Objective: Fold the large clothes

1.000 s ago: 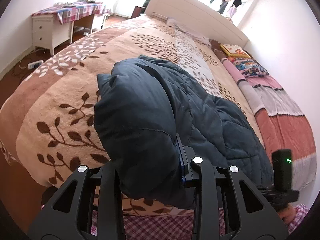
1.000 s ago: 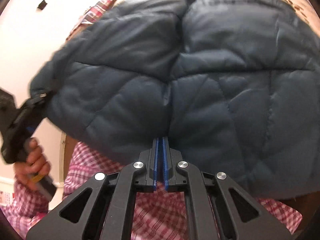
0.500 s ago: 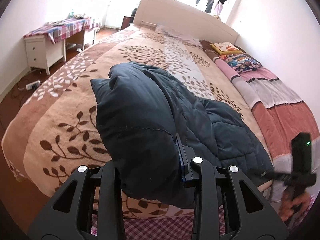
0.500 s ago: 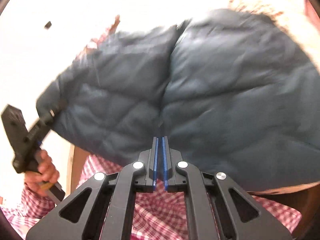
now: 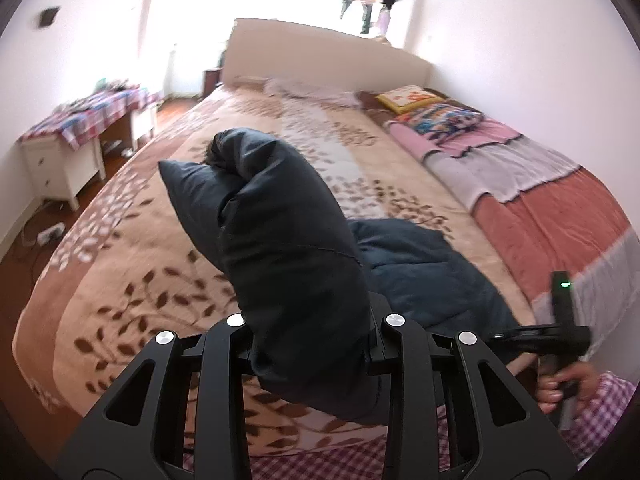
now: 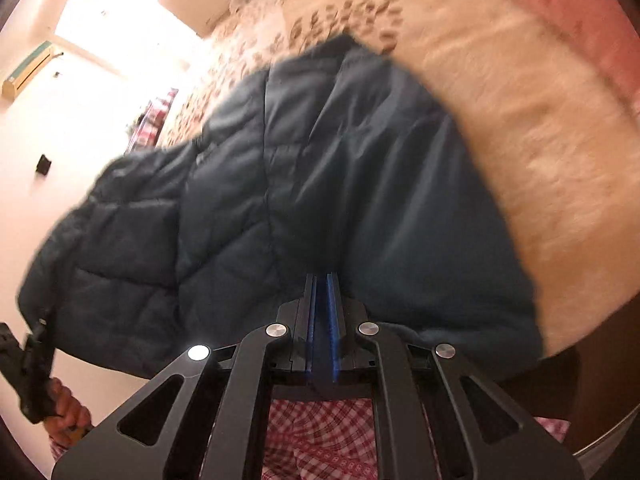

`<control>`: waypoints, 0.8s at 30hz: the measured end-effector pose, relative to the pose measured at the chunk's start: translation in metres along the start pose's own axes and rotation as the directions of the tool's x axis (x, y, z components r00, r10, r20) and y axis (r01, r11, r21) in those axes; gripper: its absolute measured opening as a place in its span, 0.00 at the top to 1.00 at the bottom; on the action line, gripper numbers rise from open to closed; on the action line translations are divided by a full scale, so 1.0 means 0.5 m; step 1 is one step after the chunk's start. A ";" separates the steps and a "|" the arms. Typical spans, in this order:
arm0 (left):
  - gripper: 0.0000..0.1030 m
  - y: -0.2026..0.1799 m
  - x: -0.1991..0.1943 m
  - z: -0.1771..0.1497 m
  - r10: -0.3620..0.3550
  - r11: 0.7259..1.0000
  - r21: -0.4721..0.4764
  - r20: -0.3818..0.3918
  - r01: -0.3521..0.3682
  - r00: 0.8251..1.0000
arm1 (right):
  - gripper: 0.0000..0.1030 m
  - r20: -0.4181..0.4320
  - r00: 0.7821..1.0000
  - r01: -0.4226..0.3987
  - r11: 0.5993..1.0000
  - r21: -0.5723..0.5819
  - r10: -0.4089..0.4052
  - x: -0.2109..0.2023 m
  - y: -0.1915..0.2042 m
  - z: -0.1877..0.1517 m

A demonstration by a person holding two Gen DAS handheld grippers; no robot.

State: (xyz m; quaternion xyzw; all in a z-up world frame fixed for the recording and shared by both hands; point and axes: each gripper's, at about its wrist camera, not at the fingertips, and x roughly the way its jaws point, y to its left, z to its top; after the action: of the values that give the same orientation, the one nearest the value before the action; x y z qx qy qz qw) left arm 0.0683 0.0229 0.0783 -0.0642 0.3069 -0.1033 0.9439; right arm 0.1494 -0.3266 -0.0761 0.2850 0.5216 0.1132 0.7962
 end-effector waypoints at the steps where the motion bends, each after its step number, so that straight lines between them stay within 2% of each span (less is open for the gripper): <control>1: 0.71 -0.016 -0.001 0.004 -0.011 1.000 0.019 0.004 0.011 1.000 | 0.91 -0.005 1.000 -0.012 1.000 -0.009 0.012 0.005 0.000 -0.001; 4: 0.71 -0.084 0.002 0.021 -0.073 0.993 0.099 0.010 0.072 0.997 | 0.92 -0.013 0.999 -0.035 0.999 -0.020 0.035 0.024 0.000 -0.003; 7: 0.71 -0.172 0.020 0.027 -0.153 0.969 0.195 -0.001 0.150 0.988 | 0.93 -0.026 0.995 -0.093 0.996 0.013 0.093 0.032 -0.016 -0.006; 10: 0.71 -0.247 0.048 0.023 -0.221 0.939 0.262 -0.036 0.223 0.975 | 0.95 -0.033 0.989 -0.142 0.989 0.044 0.144 0.034 -0.037 -0.006; 13: 0.71 -0.333 0.100 0.001 -0.287 0.904 0.299 -0.103 0.305 0.952 | 0.95 -0.034 0.987 -0.155 0.987 0.048 0.157 0.036 -0.042 -0.008; 16: 0.71 -0.395 0.156 -0.033 -0.328 0.878 0.307 -0.170 0.366 0.929 | 0.95 -0.033 0.984 -0.171 0.983 0.062 0.173 0.035 -0.050 -0.011; 19: 0.69 -0.430 0.195 -0.069 -0.337 0.861 0.326 -0.210 0.391 0.918 | 0.95 -0.036 0.975 -0.212 0.971 0.107 0.217 0.032 -0.072 -0.013; 24: 0.66 -0.447 0.228 -0.115 -0.344 0.846 0.328 -0.265 0.419 0.901 | 0.95 -0.028 0.941 -0.322 0.918 0.232 0.337 0.020 -0.128 -0.021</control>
State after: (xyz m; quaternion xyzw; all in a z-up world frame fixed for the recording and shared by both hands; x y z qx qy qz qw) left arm 0.0894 -0.2240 0.0086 0.0692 0.3538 -0.3525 0.8636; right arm 0.1368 -0.3703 -0.1236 0.4526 0.5020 0.1954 0.7106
